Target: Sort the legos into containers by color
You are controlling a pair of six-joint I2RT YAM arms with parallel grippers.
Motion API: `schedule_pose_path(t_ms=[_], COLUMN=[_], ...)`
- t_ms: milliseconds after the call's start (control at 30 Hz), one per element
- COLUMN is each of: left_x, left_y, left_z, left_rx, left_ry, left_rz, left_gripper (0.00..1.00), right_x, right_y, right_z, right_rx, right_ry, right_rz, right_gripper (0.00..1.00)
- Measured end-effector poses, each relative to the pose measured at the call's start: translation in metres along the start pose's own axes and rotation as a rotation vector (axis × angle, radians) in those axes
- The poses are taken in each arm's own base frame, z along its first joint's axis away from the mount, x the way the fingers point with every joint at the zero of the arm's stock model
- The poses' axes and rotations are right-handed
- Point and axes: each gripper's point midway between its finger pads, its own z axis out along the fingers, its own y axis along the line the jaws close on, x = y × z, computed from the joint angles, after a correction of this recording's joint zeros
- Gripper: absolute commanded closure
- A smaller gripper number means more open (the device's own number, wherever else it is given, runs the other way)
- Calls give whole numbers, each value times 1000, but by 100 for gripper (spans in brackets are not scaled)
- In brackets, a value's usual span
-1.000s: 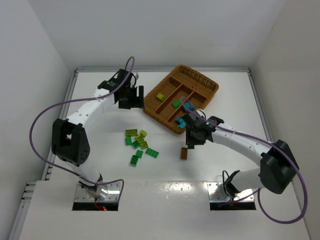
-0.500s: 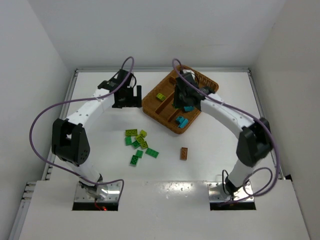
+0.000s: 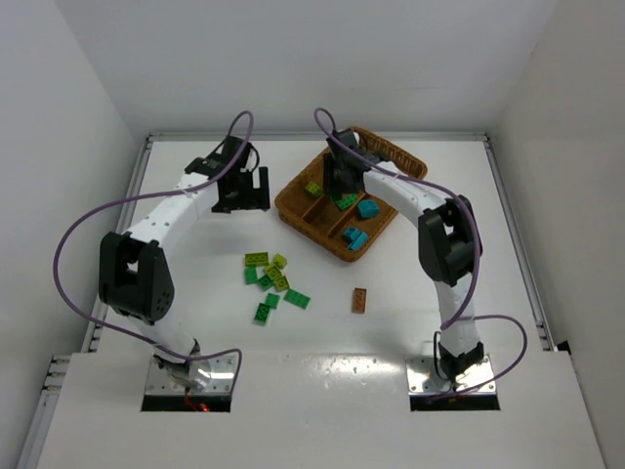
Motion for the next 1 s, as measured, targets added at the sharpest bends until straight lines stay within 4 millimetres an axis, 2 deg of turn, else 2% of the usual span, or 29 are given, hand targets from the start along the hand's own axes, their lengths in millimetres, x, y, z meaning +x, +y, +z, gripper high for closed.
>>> schedule_pose_path(t_ms=[133, 300, 367, 467, 533, 600, 667, 767, 867, 1000], left_x=[1, 0, 0, 4, 12, 24, 34, 47, 57, 60], left_y=[8, 7, 6, 6, 8, 12, 14, 15, 15, 15], left_z=[0, -2, -4, -9, -11, -13, -14, -12, -7, -2], left_rx=[-13, -1, 7, 17, 20, 17, 20, 26, 31, 27], left_ry=[8, 5, 2, -2, 3, 20, 36, 60, 86, 100], left_rz=[-17, -23, -25, -27, -27, -34, -42, -45, -47, -51], left_gripper=[0, 1, 4, 4, 4, 4, 4, 4, 4, 3], right_x=[-3, -1, 11, 52, 75, 91, 110, 159, 203, 234], right_y=[-1, -7, -14, -28, -27, -12, 13, 53, 69, 76], right_z=[-1, -4, -14, -50, -79, -105, -123, -136, -139, -129], right_rx=[2, 29, 34, 14, -41, -117, -204, -327, -390, -410], right_ry=[-3, -9, -13, 13, 13, 5, 9, 70, 151, 210], right_rz=[-2, -3, -13, -42, -71, -116, -181, -307, -413, -531], right_gripper=[39, 39, 39, 38, 38, 38, 36, 35, 32, 29])
